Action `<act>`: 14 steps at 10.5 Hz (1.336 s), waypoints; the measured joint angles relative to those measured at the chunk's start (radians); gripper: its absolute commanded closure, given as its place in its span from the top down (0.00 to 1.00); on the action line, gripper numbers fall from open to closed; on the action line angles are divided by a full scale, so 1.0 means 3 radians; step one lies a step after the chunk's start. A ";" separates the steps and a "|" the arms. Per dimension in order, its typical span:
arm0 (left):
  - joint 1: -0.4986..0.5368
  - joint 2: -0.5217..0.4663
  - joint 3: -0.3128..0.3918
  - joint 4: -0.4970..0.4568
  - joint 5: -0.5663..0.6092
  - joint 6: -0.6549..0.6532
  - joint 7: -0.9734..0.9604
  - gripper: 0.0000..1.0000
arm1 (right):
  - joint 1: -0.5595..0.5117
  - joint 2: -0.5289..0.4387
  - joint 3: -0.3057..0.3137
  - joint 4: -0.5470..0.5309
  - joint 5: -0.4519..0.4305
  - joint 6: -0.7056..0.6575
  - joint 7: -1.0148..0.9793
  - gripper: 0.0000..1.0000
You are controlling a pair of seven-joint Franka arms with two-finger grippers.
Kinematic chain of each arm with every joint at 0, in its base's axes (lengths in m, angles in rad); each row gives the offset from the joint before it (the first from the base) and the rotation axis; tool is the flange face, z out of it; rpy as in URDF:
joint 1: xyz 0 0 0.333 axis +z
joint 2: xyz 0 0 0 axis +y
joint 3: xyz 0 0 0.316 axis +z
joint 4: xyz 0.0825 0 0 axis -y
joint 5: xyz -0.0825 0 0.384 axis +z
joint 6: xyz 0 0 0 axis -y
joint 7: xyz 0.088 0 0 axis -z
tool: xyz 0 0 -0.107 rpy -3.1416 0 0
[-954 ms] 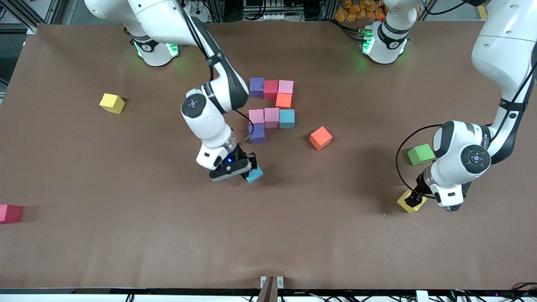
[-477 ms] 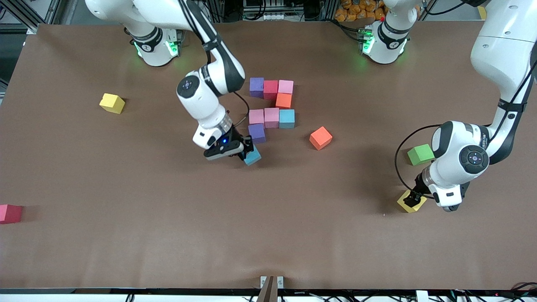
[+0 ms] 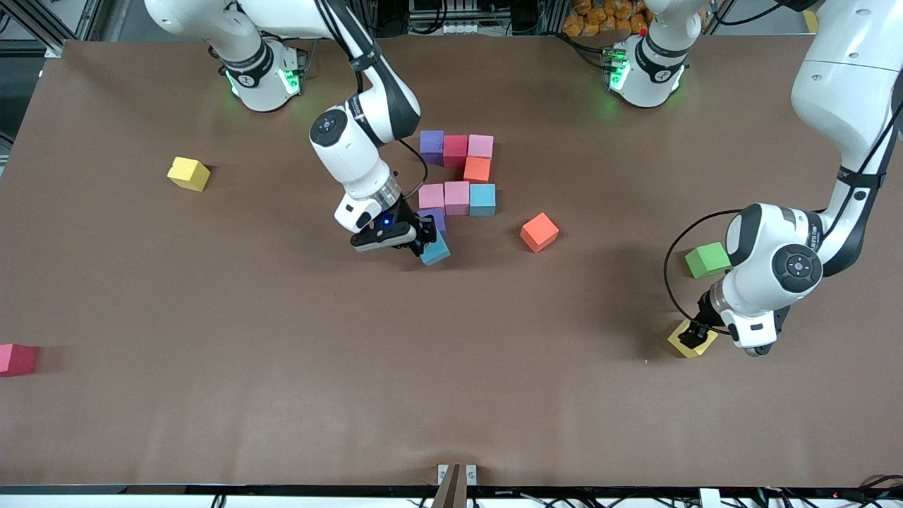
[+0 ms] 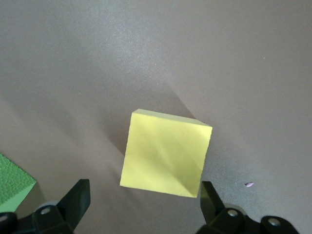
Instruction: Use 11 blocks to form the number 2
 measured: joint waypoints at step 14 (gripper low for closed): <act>-0.0052 0.0000 -0.0007 0.0014 0.0019 0.0012 0.0009 1.00 | 0.0187 0.0395 -0.0018 -0.0014 0.0002 0.0651 0.0605 0.00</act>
